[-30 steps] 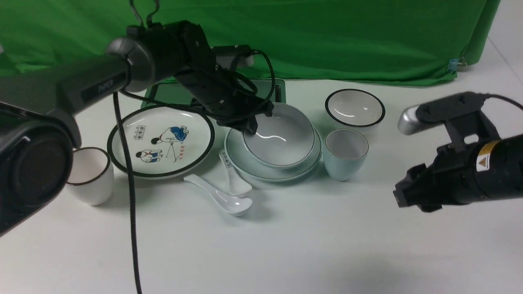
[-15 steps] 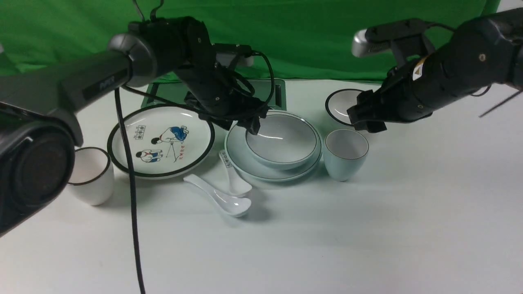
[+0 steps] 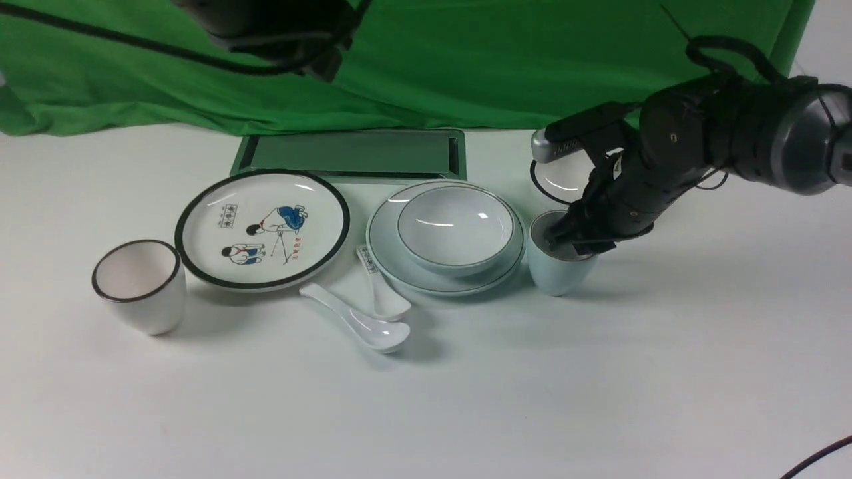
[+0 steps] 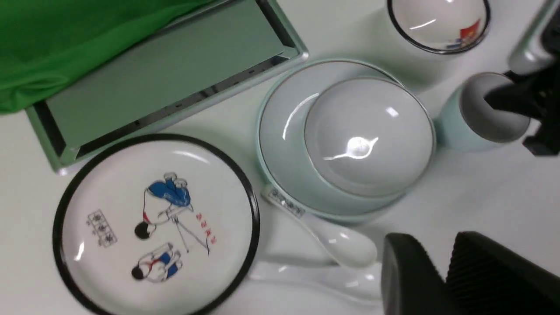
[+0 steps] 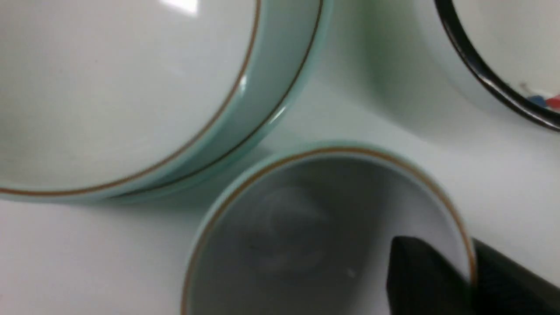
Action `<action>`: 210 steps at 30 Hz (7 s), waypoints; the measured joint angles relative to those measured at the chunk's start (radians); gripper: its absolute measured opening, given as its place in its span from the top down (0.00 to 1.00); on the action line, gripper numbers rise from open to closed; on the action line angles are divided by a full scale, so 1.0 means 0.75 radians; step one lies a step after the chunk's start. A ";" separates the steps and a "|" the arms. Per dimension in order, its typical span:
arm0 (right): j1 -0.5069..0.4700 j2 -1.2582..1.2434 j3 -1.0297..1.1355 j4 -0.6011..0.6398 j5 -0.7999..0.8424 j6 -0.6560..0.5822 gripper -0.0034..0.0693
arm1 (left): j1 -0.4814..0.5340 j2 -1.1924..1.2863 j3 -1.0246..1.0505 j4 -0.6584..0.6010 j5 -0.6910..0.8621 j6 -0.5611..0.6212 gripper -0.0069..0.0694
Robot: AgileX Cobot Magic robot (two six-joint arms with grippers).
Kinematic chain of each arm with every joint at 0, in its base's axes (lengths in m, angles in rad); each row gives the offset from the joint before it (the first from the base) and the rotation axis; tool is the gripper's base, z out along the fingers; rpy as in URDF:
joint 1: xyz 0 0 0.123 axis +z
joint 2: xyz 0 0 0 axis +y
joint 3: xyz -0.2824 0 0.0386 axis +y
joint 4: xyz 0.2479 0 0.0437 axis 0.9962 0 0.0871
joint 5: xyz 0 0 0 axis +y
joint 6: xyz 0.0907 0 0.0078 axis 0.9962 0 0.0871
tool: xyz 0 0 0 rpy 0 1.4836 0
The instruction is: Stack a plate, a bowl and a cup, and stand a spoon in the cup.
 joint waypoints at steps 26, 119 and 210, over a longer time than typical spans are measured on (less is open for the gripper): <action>0.222 0.438 -0.884 0.015 0.414 -0.080 0.84 | 0.000 -1.038 1.650 0.086 -0.874 -0.054 0.95; 0.340 0.100 0.199 0.294 -1.701 -0.147 0.73 | 0.000 -1.040 1.650 0.078 -1.007 -0.056 0.95; -0.451 -2.651 2.032 0.076 -0.585 0.083 0.88 | 0.000 -1.757 1.807 0.249 -1.211 -0.001 0.95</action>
